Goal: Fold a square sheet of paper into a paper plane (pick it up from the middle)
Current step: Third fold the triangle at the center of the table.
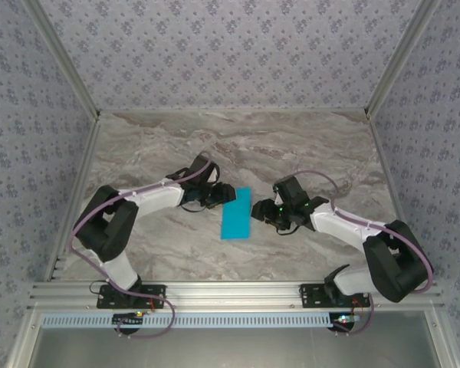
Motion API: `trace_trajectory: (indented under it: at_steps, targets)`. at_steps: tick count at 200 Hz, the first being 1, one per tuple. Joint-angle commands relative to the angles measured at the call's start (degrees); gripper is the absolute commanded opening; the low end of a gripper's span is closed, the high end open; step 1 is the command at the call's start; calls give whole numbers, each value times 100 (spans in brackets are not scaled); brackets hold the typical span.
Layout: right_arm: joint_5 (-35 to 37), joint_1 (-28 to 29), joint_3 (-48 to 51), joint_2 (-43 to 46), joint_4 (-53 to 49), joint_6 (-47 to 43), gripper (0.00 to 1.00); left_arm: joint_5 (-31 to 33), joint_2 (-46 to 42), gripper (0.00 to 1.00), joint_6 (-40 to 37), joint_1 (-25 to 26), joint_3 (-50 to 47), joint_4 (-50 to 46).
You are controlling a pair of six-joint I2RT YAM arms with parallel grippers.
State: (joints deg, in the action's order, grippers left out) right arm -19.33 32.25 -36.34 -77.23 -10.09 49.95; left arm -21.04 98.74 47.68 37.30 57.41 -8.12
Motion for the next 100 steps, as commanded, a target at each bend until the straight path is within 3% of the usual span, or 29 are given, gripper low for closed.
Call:
trace_trajectory:
  at_steps: [1,23,56,100]
  targets:
    - [-202,91,127,28,329,378,61,-151,164,46,33,25,201,179]
    - [-229,235,197,-26,454,477,60,-192,288,44,82,23,192,239]
    - [-160,554,381,-142,854,778,50,-207,407,42,121,25,152,277]
    - [-36,946,559,-234,1274,1190,46,-208,470,41,110,31,113,298]
